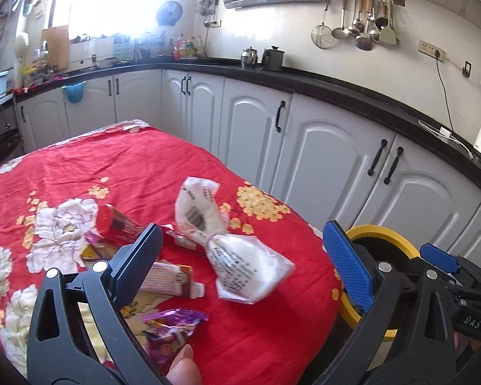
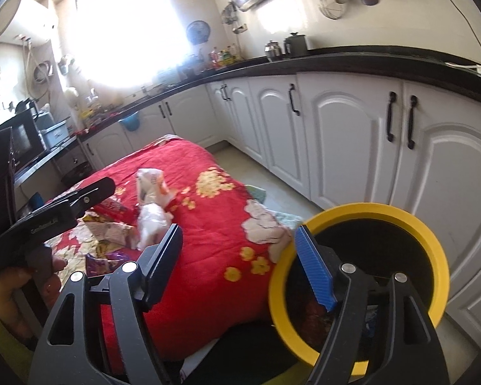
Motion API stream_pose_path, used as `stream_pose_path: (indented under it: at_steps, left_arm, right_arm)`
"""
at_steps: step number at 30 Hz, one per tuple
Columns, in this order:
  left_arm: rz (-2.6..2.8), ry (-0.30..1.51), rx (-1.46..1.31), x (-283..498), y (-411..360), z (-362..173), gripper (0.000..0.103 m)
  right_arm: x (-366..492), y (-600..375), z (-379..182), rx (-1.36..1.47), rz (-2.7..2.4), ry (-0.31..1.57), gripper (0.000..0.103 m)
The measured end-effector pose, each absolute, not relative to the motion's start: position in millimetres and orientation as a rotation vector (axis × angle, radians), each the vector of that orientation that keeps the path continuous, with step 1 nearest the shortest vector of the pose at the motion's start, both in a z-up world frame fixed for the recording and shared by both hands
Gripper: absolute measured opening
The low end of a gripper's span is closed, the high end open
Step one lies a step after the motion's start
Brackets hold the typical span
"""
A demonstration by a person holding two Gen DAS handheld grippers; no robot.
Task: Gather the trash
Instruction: 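Move both grippers back over the remaining trash on the table, then grasp the red cap with the left gripper while the right gripper grasps the white plastic bag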
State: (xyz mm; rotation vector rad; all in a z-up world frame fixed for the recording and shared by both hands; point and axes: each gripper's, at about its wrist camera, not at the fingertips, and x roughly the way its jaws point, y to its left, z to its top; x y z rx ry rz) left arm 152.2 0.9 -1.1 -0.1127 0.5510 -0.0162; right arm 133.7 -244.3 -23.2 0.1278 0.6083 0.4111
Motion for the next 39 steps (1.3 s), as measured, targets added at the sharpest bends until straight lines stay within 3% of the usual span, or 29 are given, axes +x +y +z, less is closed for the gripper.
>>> stream_pose_path:
  at_steps: [28, 30, 37, 39]
  left_arm:
    - [0.127, 0.596, -0.203, 167.1, 123.0, -12.8, 0.092]
    - [0.116, 0.619, -0.203, 173.3, 126.5, -14.6, 0.087]
    - [0.078, 0.674, -0.176, 192.2, 124.3, -21.6, 0.057]
    - [0.073, 0.691, -0.170, 197.4, 124.0, -24.7, 0.053]
  right_arm:
    - [186.3, -124.7, -56.9, 0.021, 0.584, 0.741, 0.073]
    - [189.9, -122.7, -60.4, 0.029, 0.583, 0.753, 0.073]
    - [200.6, -117.8, -69.4, 0.054, 0.580, 0.785, 0.073]
    - [203.7, -116.2, -70.5, 0.059, 0.580, 0.789, 0.073]
